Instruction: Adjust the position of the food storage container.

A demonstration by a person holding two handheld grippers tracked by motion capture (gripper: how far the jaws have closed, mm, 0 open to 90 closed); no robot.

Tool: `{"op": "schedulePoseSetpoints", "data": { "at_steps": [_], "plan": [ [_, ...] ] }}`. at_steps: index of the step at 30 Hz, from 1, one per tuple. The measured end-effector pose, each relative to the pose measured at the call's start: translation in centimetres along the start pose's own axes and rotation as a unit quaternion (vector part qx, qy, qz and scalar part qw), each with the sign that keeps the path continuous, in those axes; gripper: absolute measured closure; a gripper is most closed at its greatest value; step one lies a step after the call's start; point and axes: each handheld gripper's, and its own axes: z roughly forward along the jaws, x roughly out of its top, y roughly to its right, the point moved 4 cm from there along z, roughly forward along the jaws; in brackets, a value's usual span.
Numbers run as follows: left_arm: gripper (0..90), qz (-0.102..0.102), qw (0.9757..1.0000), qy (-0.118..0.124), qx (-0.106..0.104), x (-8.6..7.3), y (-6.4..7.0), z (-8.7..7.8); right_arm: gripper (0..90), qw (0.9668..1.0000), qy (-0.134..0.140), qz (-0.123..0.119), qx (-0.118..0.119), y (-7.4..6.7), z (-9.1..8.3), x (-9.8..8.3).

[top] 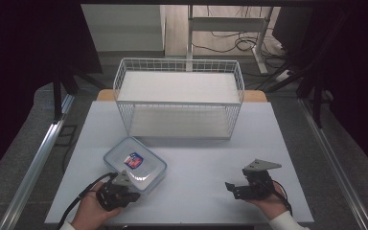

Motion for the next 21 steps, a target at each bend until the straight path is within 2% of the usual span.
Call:
{"op": "schedulePoseSetpoints", "data": {
  "at_steps": [3,7,10,11,12,13,14,15,16,17,18,19,21],
  "plan": [
    [89.8,-0.005,1.0,0.0,-0.005,0.6,0.0,0.5,15.6,1.0,-0.002,0.004,0.001,0.2,0.0,-0.1],
    [89.7,0.0,1.0,0.001,-0.004,1.0,0.4,0.7,15.5,0.9999,-0.002,0.01,0.009,0.0,0.0,0.0],
    [89.7,0.0,1.0,0.008,-0.004,0.8,0.3,-0.3,15.5,0.9999,-0.002,0.009,0.01,-0.1,0.0,0.0],
    [89.7,-0.003,0.9998,0.017,0.006,0.7,-0.3,-1.7,15.5,0.9999,-0.002,0.009,0.01,-0.1,-0.1,0.0],
    [89.7,-0.003,0.9998,0.017,0.006,0.7,-0.3,-1.7,15.5,0.9999,-0.002,0.009,0.01,-0.1,-0.1,0.0],
    [89.7,-0.012,0.9994,0.03,0.012,0.8,-0.8,-2.6,15.5,0.9999,-0.001,0.01,0.01,-0.1,-0.1,0.0],
    [89.7,-0.024,0.998,0.049,0.031,1.0,-2.2,-4.7,15.5,0.9997,0.002,0.017,0.02,-0.1,-0.2,0.0],
    [89.6,-0.024,0.998,0.049,0.031,1.0,-2.2,-4.7,15.5,0.9997,0.002,0.017,0.02,-0.1,-0.2,0.0],
    [89.6,-0.036,0.9964,0.064,0.042,1.2,-3.7,-6.5,15.5,0.9994,0.004,0.023,0.026,-0.2,-0.1,0.1],
    [89.6,-0.047,0.995,0.073,0.05,1.4,-4.9,-7.5,15.5,0.9994,0.004,0.021,0.026,-0.2,-0.1,0.1],
    [89.7,-0.056,0.9937,0.077,0.059,1.4,-5.8,-8.2,15.5,0.9995,0.004,0.02,0.026,-0.2,-0.1,0.2],
    [89.7,-0.056,0.9937,0.077,0.059,1.4,-5.8,-8.2,15.5,0.9995,0.004,0.02,0.026,-0.2,-0.1,0.2],
    [89.7,-0.073,0.9905,0.074,0.09,1.5,-8.7,-9.2,15.5,0.9995,0.002,0.02,0.026,-0.2,-0.1,0.2]
  ]
}}
